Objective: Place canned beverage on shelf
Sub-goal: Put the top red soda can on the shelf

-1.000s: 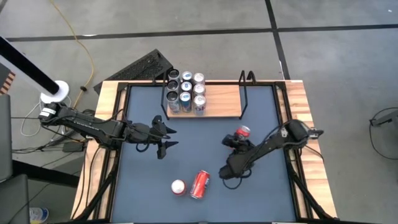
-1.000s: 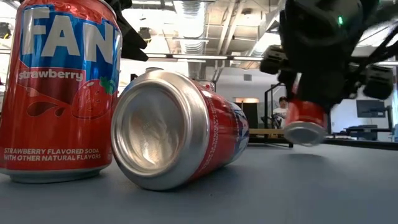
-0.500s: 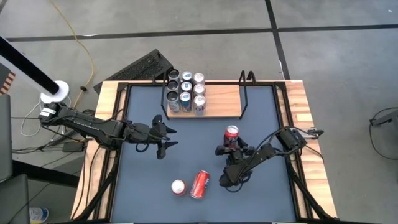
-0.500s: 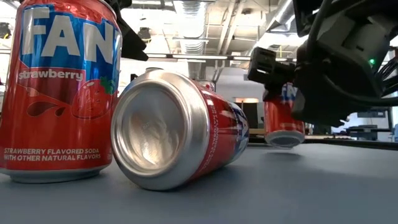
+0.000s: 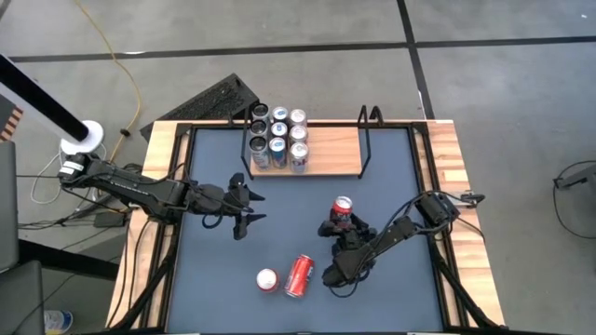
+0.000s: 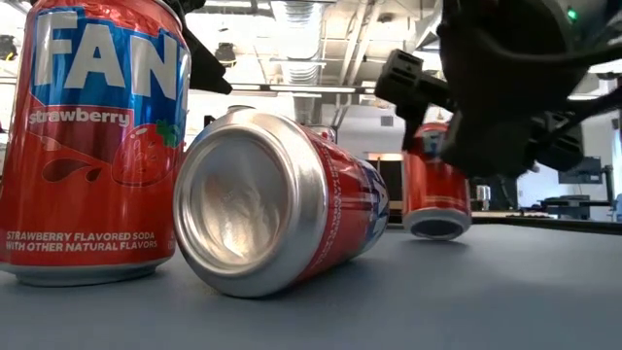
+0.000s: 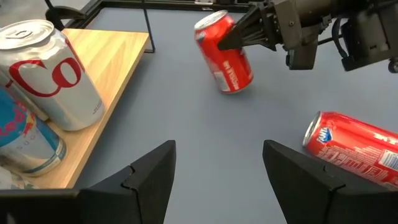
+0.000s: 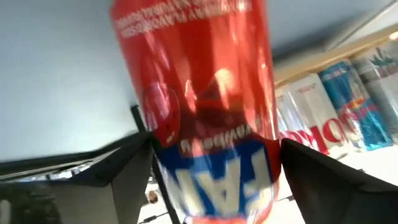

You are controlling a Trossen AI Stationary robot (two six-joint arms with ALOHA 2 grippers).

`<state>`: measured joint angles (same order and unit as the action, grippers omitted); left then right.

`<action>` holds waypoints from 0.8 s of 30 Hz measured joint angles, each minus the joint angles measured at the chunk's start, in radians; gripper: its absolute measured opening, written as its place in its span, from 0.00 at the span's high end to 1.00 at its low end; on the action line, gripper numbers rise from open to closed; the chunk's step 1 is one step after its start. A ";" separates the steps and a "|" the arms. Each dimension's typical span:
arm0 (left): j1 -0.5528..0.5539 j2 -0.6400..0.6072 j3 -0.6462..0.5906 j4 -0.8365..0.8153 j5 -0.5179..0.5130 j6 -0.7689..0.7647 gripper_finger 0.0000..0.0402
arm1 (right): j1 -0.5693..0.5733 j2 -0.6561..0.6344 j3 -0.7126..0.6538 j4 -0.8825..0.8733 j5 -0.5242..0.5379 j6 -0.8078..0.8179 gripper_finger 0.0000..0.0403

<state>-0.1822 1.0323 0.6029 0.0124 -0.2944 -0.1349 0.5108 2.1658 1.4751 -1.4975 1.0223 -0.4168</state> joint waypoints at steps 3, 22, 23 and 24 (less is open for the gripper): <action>0.000 0.000 0.000 0.000 0.001 -0.005 0.41 | -0.002 -0.002 0.010 -0.001 0.003 0.000 0.14; 0.000 0.000 -0.001 -0.018 -0.006 -0.100 0.41 | -0.058 -0.164 0.180 0.010 -0.431 1.092 0.17; 0.000 0.000 -0.001 -0.017 -0.006 -0.110 0.41 | -0.079 -0.198 0.178 0.020 -0.436 1.156 0.17; 0.000 0.000 -0.001 -0.015 -0.005 -0.119 0.41 | -0.106 -0.233 0.177 0.023 -0.445 1.207 0.17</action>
<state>-0.1822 1.0321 0.6022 -0.0027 -0.2996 -0.2537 0.4045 1.9333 1.6524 -1.4744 0.5775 0.7903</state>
